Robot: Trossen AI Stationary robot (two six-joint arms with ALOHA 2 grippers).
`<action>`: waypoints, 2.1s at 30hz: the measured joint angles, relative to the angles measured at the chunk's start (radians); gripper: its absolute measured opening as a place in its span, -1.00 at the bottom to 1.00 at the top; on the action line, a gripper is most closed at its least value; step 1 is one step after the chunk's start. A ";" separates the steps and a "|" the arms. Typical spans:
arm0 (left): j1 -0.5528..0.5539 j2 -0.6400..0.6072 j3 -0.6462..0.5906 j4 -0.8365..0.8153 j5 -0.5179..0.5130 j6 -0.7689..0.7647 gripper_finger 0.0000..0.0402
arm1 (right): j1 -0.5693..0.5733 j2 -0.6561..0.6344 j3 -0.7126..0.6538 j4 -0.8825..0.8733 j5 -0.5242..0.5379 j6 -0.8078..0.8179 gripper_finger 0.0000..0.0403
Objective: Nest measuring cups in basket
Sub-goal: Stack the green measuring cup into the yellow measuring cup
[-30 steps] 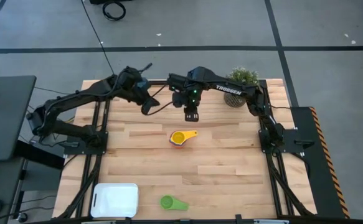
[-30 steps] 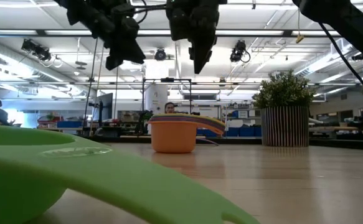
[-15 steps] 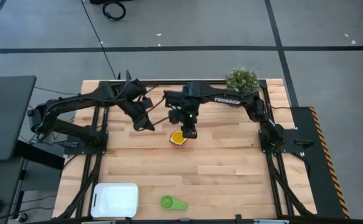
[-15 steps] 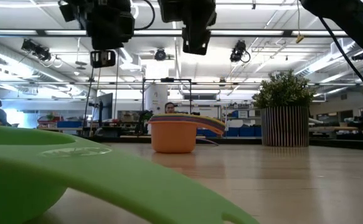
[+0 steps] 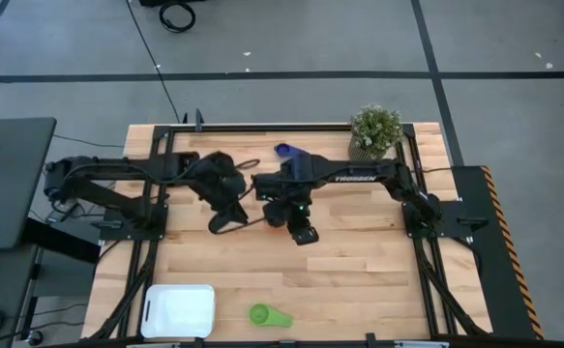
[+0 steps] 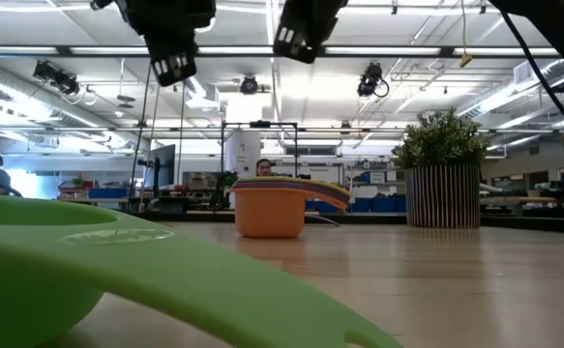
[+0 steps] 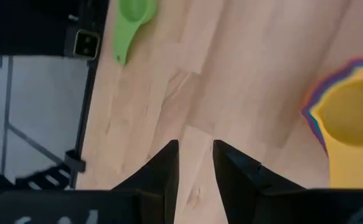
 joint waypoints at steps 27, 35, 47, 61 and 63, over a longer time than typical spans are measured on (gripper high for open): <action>-0.500 0.196 -0.005 0.118 -0.249 -0.503 -0.62 | 0.118 -0.234 0.025 0.008 0.095 -0.249 -0.49; -0.565 0.262 -0.005 0.174 -0.394 -0.545 -0.62 | 0.109 -0.334 0.010 0.026 0.119 -0.199 -0.49; -0.594 0.356 -0.004 0.209 -0.437 -0.502 -0.62 | 0.111 -0.474 0.004 0.005 0.187 -0.190 -0.49; -0.594 0.357 -0.004 0.203 -0.440 -0.470 -0.62 | 0.156 -0.464 -0.129 0.003 0.170 -0.240 -0.49; -0.594 0.357 -0.004 0.201 -0.440 -0.468 -0.62 | 0.164 -0.473 -0.156 0.003 0.166 -0.241 -0.49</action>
